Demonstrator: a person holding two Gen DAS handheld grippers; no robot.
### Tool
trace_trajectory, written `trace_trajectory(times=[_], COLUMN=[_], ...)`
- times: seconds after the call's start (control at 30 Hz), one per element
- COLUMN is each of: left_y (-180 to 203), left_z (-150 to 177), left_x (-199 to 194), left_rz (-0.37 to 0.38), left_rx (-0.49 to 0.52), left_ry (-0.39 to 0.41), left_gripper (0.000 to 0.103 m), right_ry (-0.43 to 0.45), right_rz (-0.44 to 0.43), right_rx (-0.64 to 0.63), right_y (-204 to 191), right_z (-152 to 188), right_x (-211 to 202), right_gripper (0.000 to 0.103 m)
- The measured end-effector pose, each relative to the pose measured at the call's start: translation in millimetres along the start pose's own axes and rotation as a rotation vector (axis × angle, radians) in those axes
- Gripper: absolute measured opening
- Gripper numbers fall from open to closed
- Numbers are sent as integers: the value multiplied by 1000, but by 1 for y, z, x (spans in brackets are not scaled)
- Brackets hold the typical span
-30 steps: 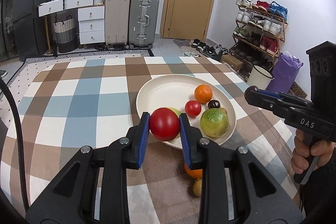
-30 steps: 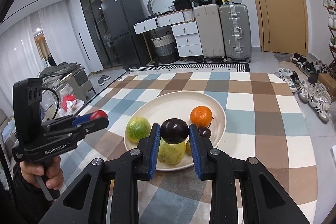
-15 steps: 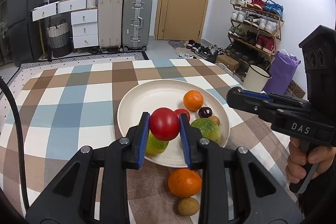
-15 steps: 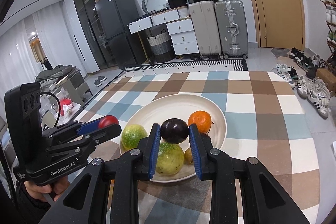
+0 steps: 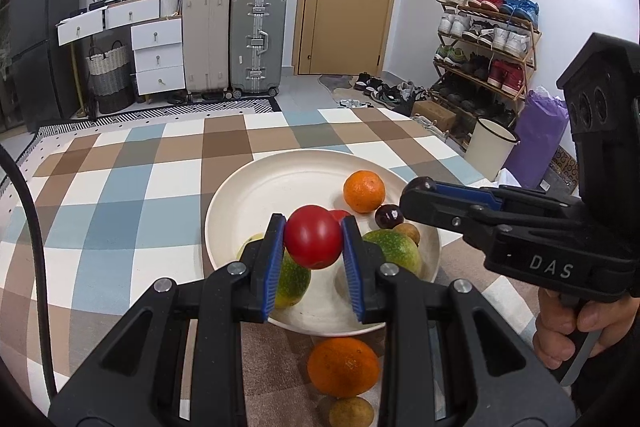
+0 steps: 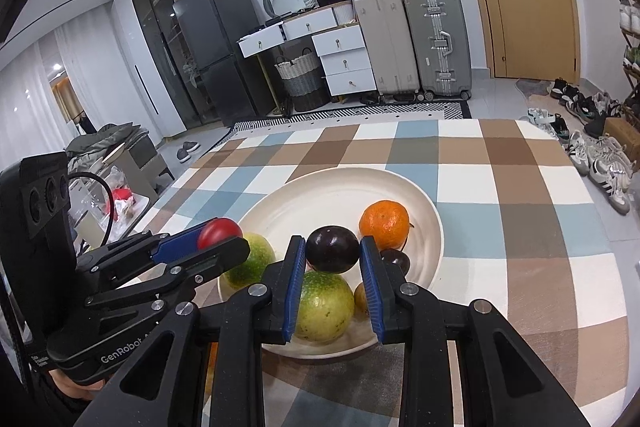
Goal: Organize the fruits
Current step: 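Carry the plum with the right tool while the left tool carries the tomato onto the plate, then open both tools to release the plum and tomato on the plate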
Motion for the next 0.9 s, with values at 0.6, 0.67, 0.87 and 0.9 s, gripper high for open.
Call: trace_trajectory(times=[0.6, 0.67, 0.87, 0.9], left_y=[5, 6, 3, 2], left_z=[12, 13, 11, 11], left_x=[11, 12, 8, 7], left_rz=[-3, -2, 17, 21], left_rx=[33, 36, 6, 2], left_ry=[-30, -31, -32, -31], left_gripper=[25, 25, 25, 25], right_ry=[-51, -51, -38, -35], right_rz=[25, 26, 41, 42], right_rx=[6, 7, 12, 10], right_y=[10, 10, 13, 13], right_z=[12, 13, 12, 11], right_x=[19, 18, 15, 15], right_gripper=[28, 28, 39, 40])
Point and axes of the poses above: each gripper's, at about its wrist camera, not at the fingertips, and x roughly the way its jaws point, y to its right, z to its underside, the point moved 10 cm from there along x, roughly the way its jaws point, and after that the axes turned 10 degrees about -x, right-handed, at the moved point
